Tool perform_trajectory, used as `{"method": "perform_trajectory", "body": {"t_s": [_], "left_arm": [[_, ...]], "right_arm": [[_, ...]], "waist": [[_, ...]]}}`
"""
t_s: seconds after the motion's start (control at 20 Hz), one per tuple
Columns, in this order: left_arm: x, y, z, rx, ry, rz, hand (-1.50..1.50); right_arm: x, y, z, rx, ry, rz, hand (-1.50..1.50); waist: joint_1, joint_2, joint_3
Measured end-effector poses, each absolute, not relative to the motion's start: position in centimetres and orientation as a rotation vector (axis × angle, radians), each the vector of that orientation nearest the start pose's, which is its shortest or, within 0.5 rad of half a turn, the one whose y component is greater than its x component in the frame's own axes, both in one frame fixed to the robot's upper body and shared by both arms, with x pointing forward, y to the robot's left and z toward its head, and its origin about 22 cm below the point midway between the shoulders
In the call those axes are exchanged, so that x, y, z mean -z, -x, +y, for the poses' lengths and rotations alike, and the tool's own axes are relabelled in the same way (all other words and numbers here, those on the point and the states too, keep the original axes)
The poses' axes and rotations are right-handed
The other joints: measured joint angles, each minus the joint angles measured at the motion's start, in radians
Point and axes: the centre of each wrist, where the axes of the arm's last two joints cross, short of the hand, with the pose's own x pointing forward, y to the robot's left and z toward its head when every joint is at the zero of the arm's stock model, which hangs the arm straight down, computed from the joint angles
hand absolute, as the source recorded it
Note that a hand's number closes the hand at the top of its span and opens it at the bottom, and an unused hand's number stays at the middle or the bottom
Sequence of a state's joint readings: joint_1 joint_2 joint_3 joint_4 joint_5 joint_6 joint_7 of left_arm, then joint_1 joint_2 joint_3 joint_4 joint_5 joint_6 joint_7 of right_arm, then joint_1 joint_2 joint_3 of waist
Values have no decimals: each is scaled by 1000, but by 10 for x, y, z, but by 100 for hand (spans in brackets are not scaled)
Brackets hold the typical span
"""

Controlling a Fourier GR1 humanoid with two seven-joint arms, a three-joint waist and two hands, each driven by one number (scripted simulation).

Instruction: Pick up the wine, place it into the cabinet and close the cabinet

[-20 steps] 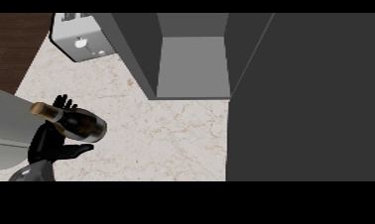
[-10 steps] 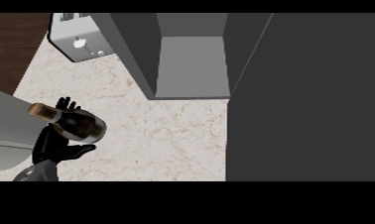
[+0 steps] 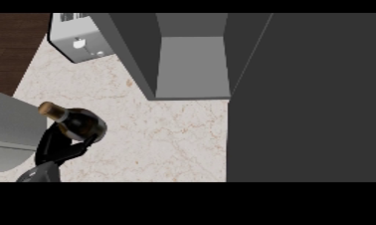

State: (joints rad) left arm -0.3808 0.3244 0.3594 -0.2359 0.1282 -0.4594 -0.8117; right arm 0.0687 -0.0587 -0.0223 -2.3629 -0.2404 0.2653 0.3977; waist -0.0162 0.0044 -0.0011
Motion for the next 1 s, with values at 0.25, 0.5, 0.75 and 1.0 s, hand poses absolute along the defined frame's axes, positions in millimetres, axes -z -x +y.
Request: {"method": "perform_trajectory", "body": {"t_s": [0.25,0.5,0.75,1.0], "left_arm": [[141,-231,375,-251,131,-1525,150],[142,-233,372,-225,121,-1552,150],[150,-226,361,-240,93,-1602,150],[163,-206,340,-285,59,-1683,150]], "right_arm": [[-164,-163,-243,-274,-258,-1910,-150],[-164,-169,-241,-272,-249,-1914,-150],[-165,-171,-245,-269,-237,-1909,-150],[-164,-167,-248,-256,-215,-1908,-150]], "waist": [[-3,1,0],[-1,0,2],[9,-7,9],[23,-19,18]]}}
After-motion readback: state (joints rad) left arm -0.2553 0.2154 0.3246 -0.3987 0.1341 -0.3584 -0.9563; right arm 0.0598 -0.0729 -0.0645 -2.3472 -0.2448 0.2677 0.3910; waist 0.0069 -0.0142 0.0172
